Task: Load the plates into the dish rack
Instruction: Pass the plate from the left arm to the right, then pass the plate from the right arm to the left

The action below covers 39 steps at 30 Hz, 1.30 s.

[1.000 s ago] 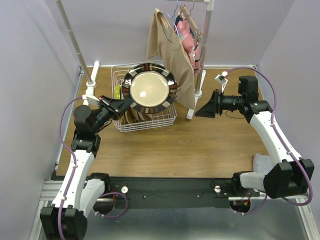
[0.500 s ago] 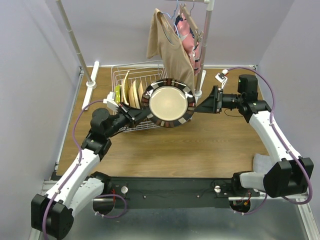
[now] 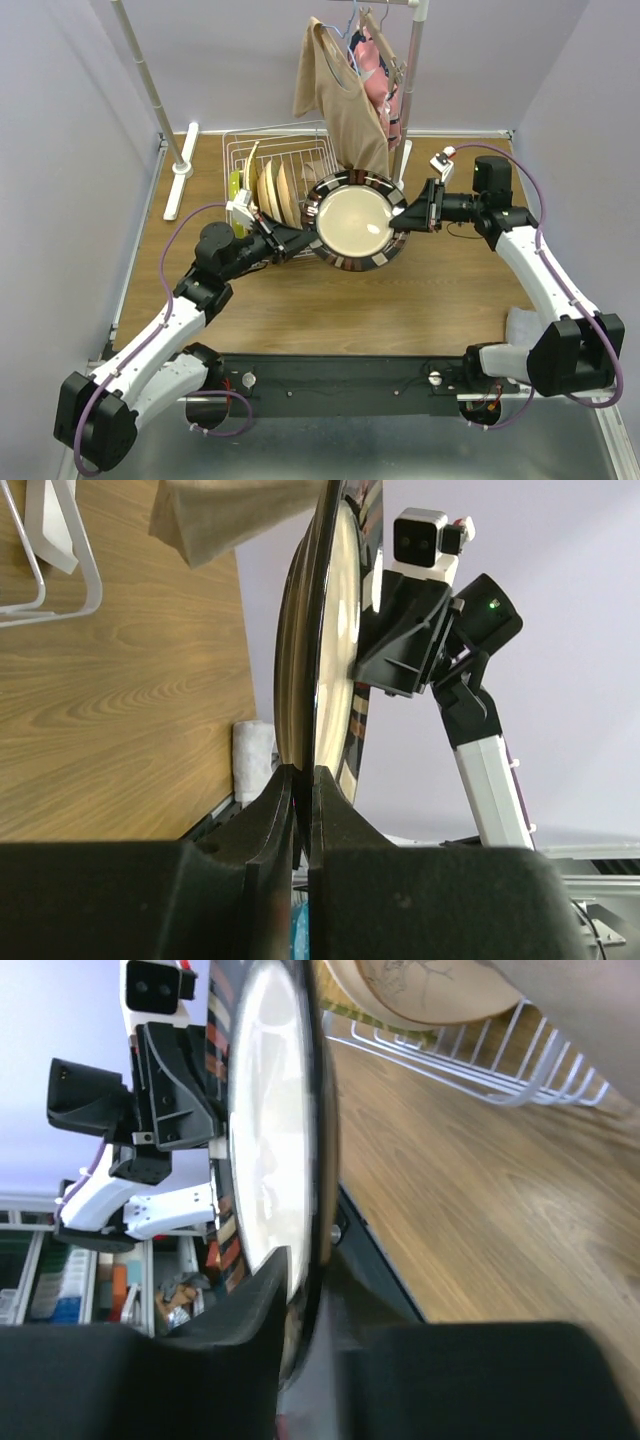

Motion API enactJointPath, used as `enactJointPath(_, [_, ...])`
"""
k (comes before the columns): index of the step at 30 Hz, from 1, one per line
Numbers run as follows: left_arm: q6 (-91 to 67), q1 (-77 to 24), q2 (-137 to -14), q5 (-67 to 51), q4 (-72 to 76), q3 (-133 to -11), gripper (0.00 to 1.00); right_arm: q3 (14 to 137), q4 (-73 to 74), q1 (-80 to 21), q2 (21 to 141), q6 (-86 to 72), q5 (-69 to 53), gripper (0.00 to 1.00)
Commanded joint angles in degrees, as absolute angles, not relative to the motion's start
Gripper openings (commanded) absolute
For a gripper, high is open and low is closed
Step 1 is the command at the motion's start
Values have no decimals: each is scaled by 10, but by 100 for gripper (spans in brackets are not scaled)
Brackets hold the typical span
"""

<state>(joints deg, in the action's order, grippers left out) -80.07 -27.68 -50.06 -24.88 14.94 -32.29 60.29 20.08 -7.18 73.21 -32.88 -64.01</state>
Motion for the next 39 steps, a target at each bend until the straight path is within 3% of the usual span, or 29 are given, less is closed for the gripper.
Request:
enactJointPath(1, [-803,-287,-497,-247,269,-325,0,579,180,-76,700,-342,-621,16])
enactJointPath(4, [-788,-294,-507,-259,277,-328,0,572,174,-76,683,-338,-617,1])
enactJointPath(7, [-763,-297,-523,-287,287,-332,1,566,159,-72,667,-337,-634,1])
enactJointPath(10, [-733,-302,-534,-305,286,-337,15,558,143,-65,651,-344,-645,1])
enactJointPath(11, [-725,-304,-534,-306,284,-336,30,554,142,-64,647,-343,-645,1])
enactJointPath(14, [-694,-307,-537,-303,267,-339,53,548,133,-63,633,-344,-643,1])
enactJointPath(19, [-650,-315,-558,-296,218,-362,56,538,120,-62,619,-342,-641,0])
enactJointPath(26, [-598,-329,-591,-277,136,-402,52,535,111,-60,614,-335,-644,1])
enactJointPath(32, [-575,-330,-598,-264,98,-425,39,531,110,-56,609,-329,-639,0])
enactJointPath(35, [-570,-330,-598,-265,91,-434,19,529,109,-55,609,-325,-637,1])
enactJointPath(36, [-570,-330,-599,-269,91,-436,0,529,109,-56,609,-323,-636,0])
enactJointPath(39, [-564,-330,-596,-263,78,-447,0,528,110,-56,607,-316,-630,0])
